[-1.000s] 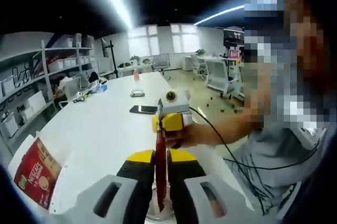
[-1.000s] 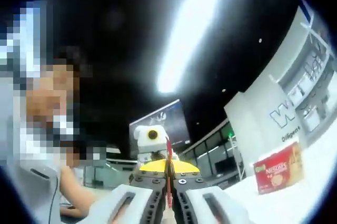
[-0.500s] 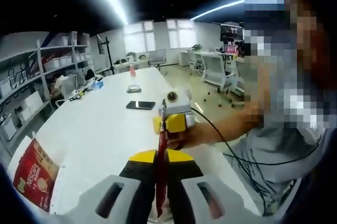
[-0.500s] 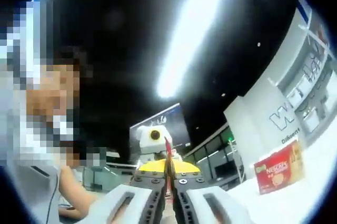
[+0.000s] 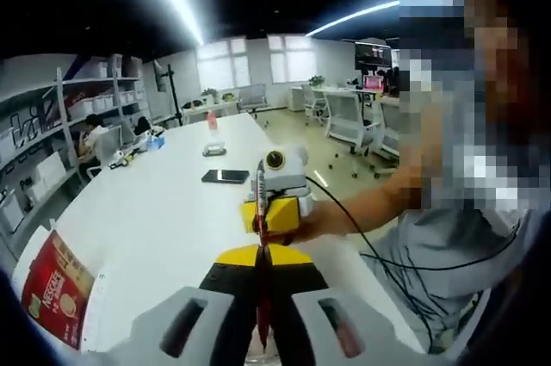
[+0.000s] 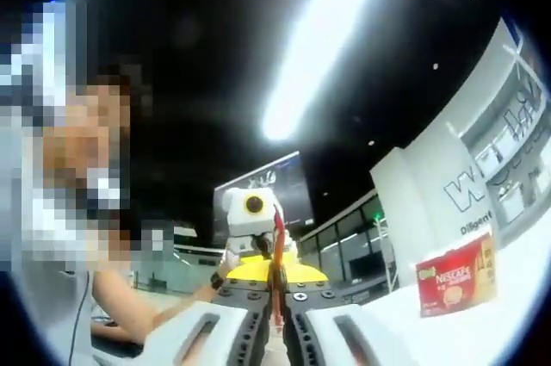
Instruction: Tear open the coffee pouch, take out the coffee, and pour the coffee from the pouch into the cup
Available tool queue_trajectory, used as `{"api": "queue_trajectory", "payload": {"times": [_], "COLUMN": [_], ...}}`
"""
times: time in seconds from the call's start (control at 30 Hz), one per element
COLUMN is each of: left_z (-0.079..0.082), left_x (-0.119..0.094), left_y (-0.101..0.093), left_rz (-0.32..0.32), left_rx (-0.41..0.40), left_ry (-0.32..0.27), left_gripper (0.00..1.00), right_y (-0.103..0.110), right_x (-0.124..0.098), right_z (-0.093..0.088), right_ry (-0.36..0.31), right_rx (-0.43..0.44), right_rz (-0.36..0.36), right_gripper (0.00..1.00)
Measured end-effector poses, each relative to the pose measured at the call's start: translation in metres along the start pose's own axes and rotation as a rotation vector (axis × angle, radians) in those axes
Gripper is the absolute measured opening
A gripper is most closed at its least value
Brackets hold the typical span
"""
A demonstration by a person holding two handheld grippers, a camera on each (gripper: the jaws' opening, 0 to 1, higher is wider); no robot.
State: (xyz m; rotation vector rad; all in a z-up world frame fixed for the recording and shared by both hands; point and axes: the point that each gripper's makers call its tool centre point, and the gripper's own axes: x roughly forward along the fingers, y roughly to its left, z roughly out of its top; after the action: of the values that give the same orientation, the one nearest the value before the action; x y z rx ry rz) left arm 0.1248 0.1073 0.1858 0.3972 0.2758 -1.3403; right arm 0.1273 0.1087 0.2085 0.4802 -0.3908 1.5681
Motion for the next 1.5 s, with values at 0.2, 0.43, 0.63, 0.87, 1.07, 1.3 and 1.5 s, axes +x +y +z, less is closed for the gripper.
{"api": "queue_trajectory", "payload": {"times": [0.2,0.43,0.63,0.87,1.07,1.3,1.5], "left_z": [-0.005,-0.001,0.001,0.003,-0.001,-0.004,-0.006], "left_x": [-0.005,-0.005,-0.005,-0.005,-0.007,-0.008,-0.007], "left_y": [0.001,0.005,0.003,-0.001,0.000,0.002,0.000], "left_rz": [-0.005,0.016,0.005,-0.032,-0.041,-0.053,-0.076], "left_rx": [-0.023,-0.027,-0.014,-0.048,-0.039,-0.046,-0.056], "left_ry": [0.008,-0.008,-0.012,-0.012,-0.006,-0.009,-0.012], "left_gripper": [0.17,0.08,0.04,0.05,0.11,0.05,0.05], "right_y": [-0.003,0.000,0.000,0.002,0.000,-0.003,-0.003], "right_x": [0.006,0.011,0.011,0.011,0.012,0.014,0.014], "right_z": [0.012,0.023,0.021,0.010,0.017,0.017,0.003], "right_ry": [0.020,0.043,0.037,0.068,0.068,0.062,0.084], "right_rx": [-0.021,-0.041,-0.017,-0.008,0.003,0.023,0.051], "right_rz": [-0.013,0.008,0.014,0.015,0.014,0.015,0.016], "right_gripper": [0.03,0.03,0.10,0.04,0.03,0.09,0.07]}}
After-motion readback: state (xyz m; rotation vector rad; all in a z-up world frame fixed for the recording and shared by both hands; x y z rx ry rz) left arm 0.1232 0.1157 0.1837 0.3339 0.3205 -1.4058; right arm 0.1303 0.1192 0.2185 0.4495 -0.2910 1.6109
